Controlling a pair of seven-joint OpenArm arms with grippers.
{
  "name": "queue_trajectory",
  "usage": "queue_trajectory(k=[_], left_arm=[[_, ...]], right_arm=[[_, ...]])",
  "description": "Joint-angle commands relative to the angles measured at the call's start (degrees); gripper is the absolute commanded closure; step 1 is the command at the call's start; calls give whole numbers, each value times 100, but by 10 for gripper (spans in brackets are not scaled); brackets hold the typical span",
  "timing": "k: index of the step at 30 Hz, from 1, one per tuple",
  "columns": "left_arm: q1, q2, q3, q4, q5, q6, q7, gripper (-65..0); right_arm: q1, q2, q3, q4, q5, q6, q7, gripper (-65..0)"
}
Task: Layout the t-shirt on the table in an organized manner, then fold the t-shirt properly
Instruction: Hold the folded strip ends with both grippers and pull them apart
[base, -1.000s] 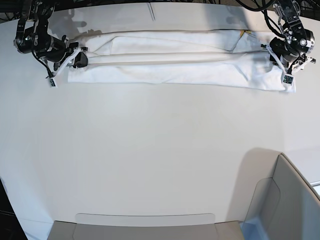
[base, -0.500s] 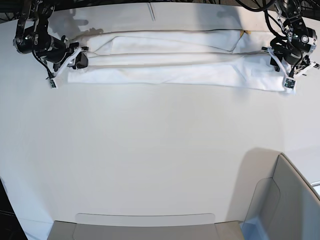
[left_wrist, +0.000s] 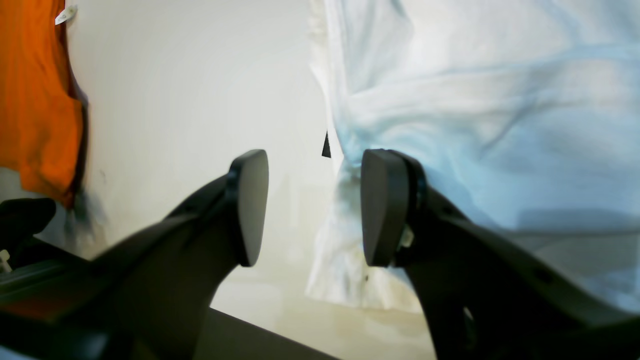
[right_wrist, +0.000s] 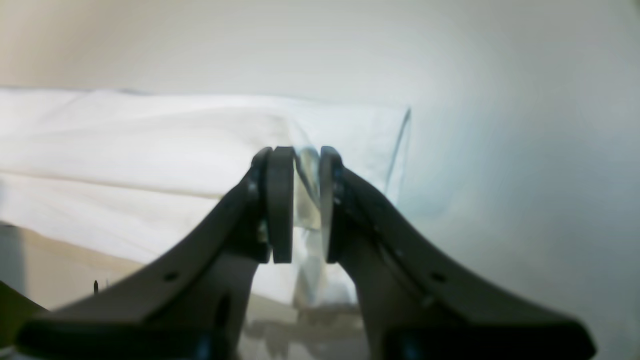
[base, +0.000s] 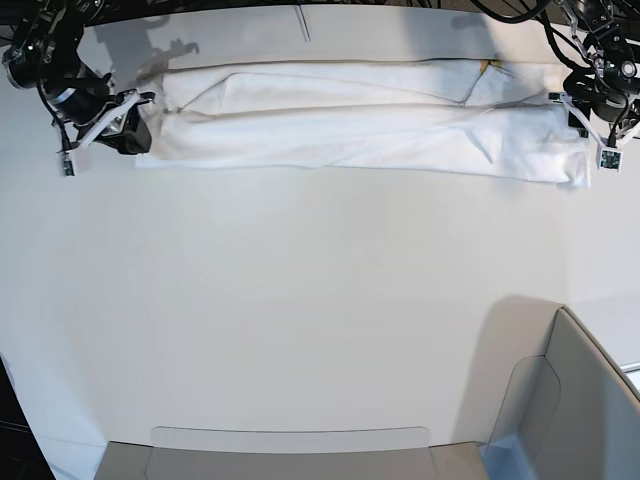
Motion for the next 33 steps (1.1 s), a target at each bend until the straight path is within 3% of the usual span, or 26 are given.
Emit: queue_trajectory(k=[1, 3, 8, 11, 13, 20, 26, 33], left_arm=[[-13, -23, -16, 95, -26, 27, -47, -305], [-13, 4, -16, 95, -26, 27, -47, -305], [-145, 48, 116, 95, -9, 27, -47, -305], [-154, 65, 160, 95, -9, 27, -47, -305], [-154, 74, 160, 95, -9, 27, -47, -305], [-154, 74, 160, 95, -9, 27, -47, -305], [-154, 74, 151, 95, -9, 27, -47, -305], [-163, 83, 151, 95, -17, 27, -47, -305]], right_arm=[[12, 17, 312, 77, 150, 249, 61, -111], [30, -62, 638, 77, 264, 504, 52, -144], [-207, -54, 787, 77, 282, 697, 61, -294], [-225, -80, 875, 77, 255, 1146, 87, -298], [-119, -89, 1042, 77, 255, 1260, 87, -298], [558, -62, 998, -126, -211, 1260, 52, -297], [716, 69, 312, -249, -703, 1286, 35, -297], [742, 52, -101, -249, -738, 1286, -291, -297]])
